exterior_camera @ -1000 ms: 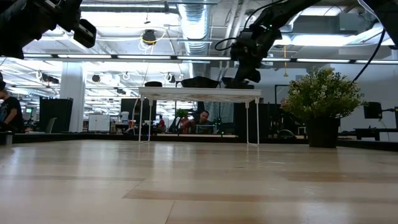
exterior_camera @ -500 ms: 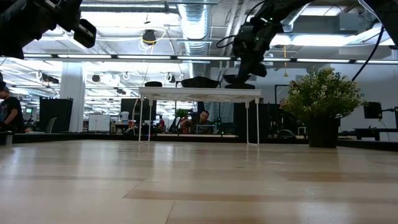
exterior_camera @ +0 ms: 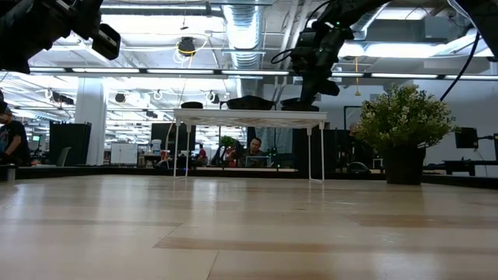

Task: Pick & Place Mini shaped plates
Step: Stack the black leaf-shaped plate on top of the black leaf-shaped plates on the shelf, then return to Home Position

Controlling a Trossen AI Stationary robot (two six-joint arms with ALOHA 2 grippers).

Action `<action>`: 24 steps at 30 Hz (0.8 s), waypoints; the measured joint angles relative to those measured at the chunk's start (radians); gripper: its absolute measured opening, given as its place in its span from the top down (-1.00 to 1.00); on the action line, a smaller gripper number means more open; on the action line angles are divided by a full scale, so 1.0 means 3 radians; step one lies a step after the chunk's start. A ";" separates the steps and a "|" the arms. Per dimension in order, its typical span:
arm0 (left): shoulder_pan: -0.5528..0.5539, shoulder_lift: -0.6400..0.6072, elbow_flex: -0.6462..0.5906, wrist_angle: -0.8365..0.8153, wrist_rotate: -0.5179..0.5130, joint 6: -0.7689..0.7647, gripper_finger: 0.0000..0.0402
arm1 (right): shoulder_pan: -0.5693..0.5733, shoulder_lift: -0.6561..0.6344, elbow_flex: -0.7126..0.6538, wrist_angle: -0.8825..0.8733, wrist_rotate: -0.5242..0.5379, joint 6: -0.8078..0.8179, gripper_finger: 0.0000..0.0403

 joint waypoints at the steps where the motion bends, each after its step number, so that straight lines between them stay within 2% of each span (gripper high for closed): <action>1: -0.0001 0.0000 0.0000 0.0000 0.0000 0.0001 0.52 | 0.0001 0.0001 0.0000 -0.0002 0.0000 0.0001 0.97; 14: -0.0001 0.0000 0.0000 0.0010 0.0000 0.0001 0.52 | 0.0001 0.0003 -0.0001 -0.0067 0.0167 0.0008 0.74; 24: -0.0001 0.0000 0.0000 0.0011 0.0000 0.0000 0.52 | 0.0003 -0.0055 -0.0004 -0.0071 0.0165 -0.0085 0.71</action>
